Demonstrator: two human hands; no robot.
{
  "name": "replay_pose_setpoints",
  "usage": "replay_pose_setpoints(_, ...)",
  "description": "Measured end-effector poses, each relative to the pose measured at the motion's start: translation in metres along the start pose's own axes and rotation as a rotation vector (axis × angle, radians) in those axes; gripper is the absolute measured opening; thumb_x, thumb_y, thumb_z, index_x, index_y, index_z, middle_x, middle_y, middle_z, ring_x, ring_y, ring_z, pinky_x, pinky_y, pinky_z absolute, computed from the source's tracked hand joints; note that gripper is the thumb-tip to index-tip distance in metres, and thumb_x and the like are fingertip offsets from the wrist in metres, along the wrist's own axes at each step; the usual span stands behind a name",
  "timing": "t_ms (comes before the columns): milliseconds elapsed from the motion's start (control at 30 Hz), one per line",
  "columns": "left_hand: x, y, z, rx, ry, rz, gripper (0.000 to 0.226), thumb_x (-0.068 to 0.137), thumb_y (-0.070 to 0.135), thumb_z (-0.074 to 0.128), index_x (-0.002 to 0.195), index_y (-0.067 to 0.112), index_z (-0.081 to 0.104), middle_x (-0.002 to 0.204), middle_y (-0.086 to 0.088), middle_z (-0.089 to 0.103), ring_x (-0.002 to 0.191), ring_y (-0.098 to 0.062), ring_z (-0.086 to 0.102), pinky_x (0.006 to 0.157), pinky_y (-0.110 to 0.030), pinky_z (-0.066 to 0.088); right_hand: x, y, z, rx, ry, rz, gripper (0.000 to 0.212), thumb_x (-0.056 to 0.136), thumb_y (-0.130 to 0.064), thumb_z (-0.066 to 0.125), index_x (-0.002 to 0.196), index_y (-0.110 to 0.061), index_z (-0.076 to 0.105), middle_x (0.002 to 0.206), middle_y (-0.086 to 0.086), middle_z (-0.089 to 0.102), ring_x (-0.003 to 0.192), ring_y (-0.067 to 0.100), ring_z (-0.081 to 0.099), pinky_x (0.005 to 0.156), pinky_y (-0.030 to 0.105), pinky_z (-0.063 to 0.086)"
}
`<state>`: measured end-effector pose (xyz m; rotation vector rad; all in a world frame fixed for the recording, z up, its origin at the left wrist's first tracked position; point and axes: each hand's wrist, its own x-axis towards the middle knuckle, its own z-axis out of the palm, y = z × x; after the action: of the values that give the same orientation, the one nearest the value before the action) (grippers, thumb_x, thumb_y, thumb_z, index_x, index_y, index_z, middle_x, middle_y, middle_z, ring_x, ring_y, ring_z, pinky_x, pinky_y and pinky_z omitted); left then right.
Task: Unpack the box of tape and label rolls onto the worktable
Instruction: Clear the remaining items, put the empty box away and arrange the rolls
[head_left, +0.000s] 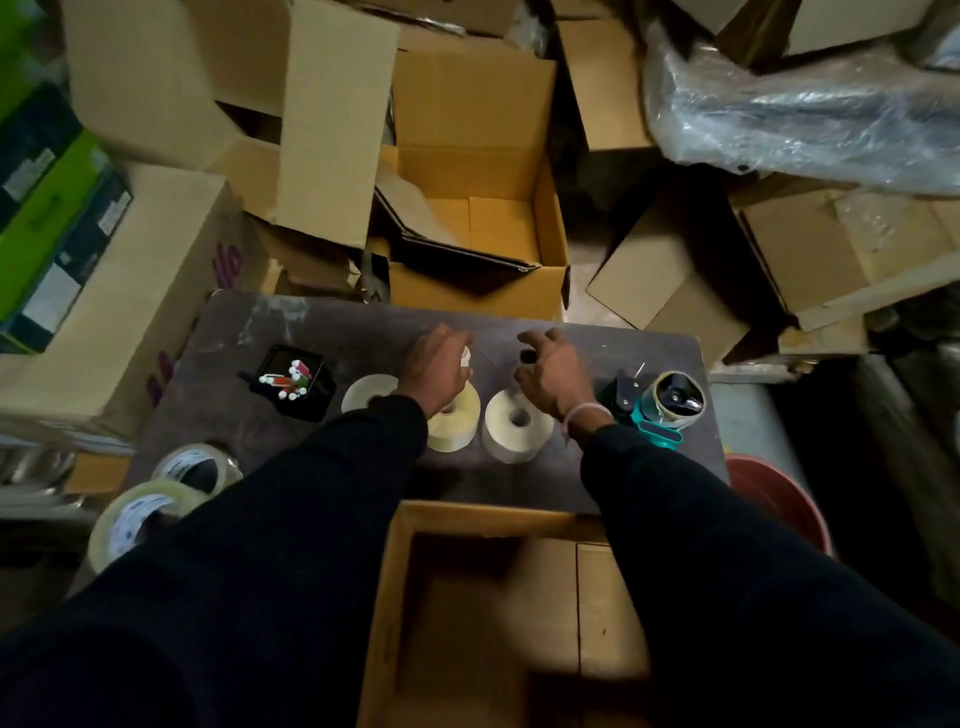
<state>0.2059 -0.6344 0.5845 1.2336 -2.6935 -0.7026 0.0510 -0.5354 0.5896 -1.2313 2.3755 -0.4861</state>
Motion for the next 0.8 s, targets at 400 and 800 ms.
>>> replay_pose_setpoints(400,0.019,0.003,0.003,-0.195,0.137,0.036,0.023,0.09,0.008,0.067,0.113,0.011,0.064,0.111,-0.013,0.066,0.101,-0.033,0.063,0.085,-0.048,0.053,0.021,0.004,-0.02,0.11,0.211,0.034,0.026,0.09,-0.018,0.066,0.116,-0.02,0.065,0.115,0.006,0.064,0.1,0.023,0.065,0.09,0.036,0.056)
replay_pose_setpoints(800,0.012,0.159,-0.003,-0.699,-0.023,0.155,0.022,0.083,0.019,0.081,0.1,0.018,0.069,0.089,0.004,0.071,0.076,-0.005,0.066,0.069,-0.026,0.056,-0.053,0.133,-0.178,0.369,0.407,0.219,0.017,0.079,-0.024,0.078,0.092,-0.016,0.071,0.088,0.003,0.073,0.08,0.018,0.069,0.067,0.025,0.056)
